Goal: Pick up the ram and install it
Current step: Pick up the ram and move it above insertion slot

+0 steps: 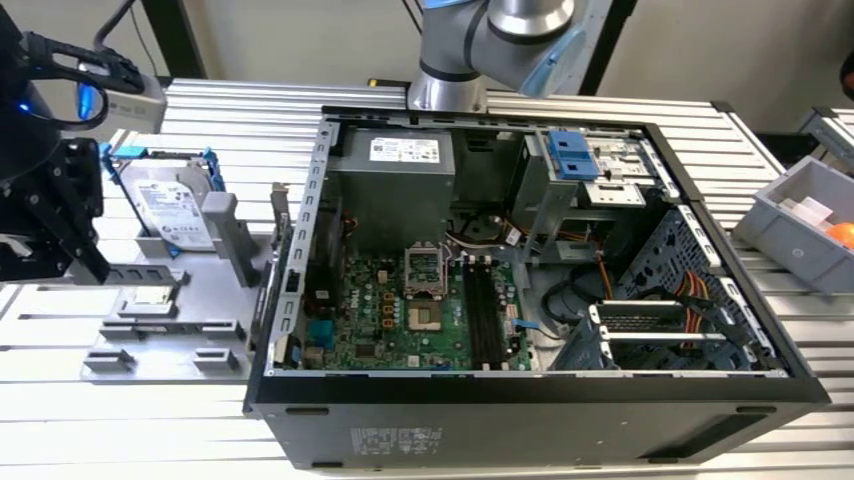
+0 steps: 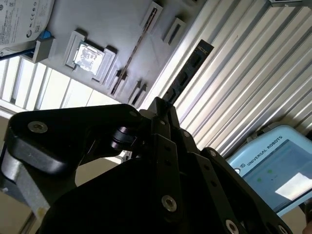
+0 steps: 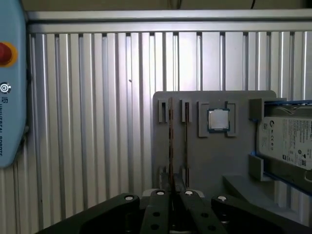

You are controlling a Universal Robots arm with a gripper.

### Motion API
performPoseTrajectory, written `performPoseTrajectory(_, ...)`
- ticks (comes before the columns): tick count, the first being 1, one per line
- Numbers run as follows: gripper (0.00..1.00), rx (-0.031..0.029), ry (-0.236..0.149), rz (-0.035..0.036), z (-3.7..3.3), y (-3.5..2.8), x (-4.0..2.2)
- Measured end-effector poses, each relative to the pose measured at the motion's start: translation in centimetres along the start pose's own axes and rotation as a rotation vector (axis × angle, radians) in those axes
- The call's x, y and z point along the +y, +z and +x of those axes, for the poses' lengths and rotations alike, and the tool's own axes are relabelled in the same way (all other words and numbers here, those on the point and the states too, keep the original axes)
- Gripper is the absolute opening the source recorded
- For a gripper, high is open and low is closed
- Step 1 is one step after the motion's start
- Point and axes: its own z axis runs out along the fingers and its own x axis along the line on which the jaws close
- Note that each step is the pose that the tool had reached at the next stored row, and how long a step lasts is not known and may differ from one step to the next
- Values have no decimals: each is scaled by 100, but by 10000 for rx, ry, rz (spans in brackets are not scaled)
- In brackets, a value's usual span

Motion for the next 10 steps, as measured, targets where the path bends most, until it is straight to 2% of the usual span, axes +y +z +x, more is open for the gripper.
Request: performPoseTrajectory(10, 0, 1, 0, 0, -1, -109, 2)
